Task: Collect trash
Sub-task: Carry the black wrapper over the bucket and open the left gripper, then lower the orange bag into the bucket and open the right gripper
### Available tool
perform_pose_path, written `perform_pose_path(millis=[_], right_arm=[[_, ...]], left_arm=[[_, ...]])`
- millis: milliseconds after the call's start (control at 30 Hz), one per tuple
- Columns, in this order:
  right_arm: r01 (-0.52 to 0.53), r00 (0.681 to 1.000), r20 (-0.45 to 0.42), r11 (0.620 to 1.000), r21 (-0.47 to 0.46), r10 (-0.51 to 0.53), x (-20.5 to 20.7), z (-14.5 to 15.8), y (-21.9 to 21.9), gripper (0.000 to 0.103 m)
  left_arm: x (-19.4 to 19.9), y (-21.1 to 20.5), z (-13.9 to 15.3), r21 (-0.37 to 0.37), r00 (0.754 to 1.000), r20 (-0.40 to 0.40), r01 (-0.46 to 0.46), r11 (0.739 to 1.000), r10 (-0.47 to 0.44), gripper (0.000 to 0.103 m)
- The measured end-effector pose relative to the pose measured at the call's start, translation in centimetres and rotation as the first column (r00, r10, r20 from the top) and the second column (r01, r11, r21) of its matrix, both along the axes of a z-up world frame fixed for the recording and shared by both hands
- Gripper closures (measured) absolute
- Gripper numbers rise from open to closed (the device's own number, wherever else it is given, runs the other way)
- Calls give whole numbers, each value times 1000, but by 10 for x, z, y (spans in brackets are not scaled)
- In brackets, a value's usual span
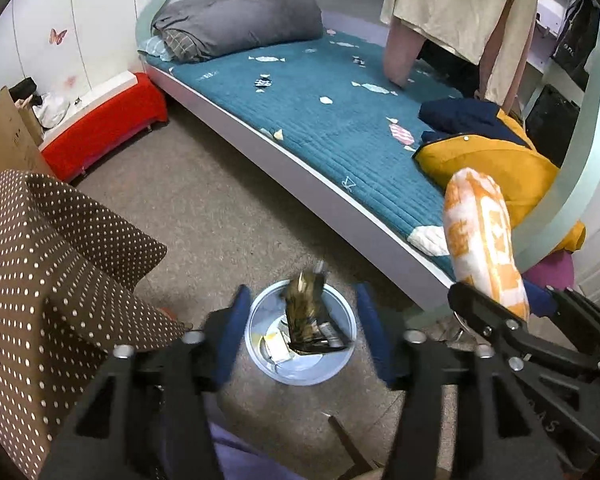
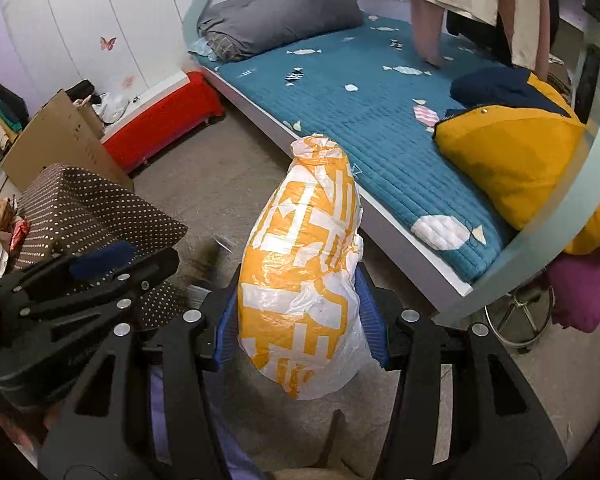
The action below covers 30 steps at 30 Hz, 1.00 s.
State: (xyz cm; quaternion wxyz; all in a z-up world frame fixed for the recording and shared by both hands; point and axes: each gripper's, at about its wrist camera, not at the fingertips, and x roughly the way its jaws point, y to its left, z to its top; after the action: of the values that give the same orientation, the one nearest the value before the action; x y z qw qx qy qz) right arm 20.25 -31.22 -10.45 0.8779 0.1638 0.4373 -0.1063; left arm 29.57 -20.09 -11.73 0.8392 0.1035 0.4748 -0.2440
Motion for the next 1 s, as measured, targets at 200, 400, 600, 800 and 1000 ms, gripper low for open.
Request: perform_pose_path(millis=[200, 400, 600, 800, 1000], right_arm=[[-15, 1000, -27, 1000, 12, 15, 12, -11, 3, 51], [-76, 995, -64, 997, 32, 77, 33, -28, 20, 51], [-112, 993, -39, 994, 13, 112, 55, -25, 32, 21], [-63, 997, -40, 997, -45, 62, 62, -26, 27, 9], [-75, 994, -84, 997, -13, 74, 51, -38, 28, 9]], left_arm=[[8, 15, -9, 26, 999, -26, -44, 999, 44, 46], [16, 45, -12, 45, 993, -30, -115, 992, 117, 46], [22, 70, -10, 49, 985, -25, -167, 985, 168, 46], [21, 78, -9, 43, 985, -24, -173, 984, 174, 46], [21, 77, -11, 51, 985, -28, -167, 985, 168, 46]])
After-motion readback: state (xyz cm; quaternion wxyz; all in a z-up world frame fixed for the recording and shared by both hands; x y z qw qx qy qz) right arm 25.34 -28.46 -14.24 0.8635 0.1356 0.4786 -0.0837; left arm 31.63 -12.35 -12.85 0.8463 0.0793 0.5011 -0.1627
